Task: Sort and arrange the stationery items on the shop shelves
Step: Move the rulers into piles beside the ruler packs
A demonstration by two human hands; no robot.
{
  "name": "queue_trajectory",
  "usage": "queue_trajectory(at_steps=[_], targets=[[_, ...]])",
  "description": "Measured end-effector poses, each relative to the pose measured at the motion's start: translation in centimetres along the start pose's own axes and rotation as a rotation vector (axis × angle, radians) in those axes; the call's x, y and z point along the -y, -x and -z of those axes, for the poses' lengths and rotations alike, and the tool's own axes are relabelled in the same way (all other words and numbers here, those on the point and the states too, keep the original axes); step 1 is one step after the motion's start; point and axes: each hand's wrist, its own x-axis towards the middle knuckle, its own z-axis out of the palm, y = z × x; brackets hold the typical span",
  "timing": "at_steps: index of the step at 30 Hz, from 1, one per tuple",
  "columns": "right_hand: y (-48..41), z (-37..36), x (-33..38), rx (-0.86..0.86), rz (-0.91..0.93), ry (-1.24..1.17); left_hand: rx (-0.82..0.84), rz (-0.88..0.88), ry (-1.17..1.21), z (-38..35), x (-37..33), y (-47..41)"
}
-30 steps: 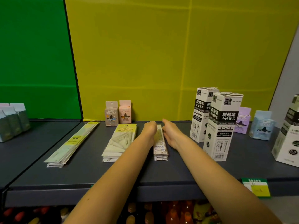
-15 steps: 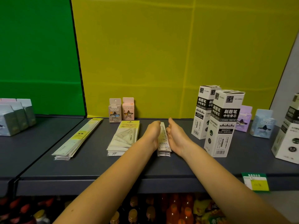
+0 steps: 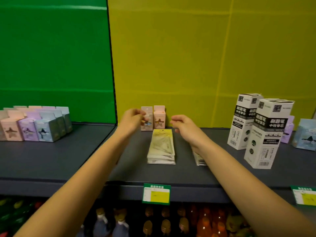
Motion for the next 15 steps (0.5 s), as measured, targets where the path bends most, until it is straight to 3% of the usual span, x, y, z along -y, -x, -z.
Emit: queue_trajectory(at_steps=[5, 11, 15], targets=[[-0.6, -5.9, 2.1, 0.16, -0.072, -0.031, -0.099, 0.15, -0.103, 7.1, 4.0, -1.2], [-1.6, -11.9, 2.4, 0.178, -0.263, -0.062, 0.107, 0.283, -0.35, 9.8, 6.9, -0.7], [-1.9, -14.7, 2.1, 0.138, -0.326, -0.068, 0.24, 0.272, -0.498, 9.6, 7.3, 0.2]])
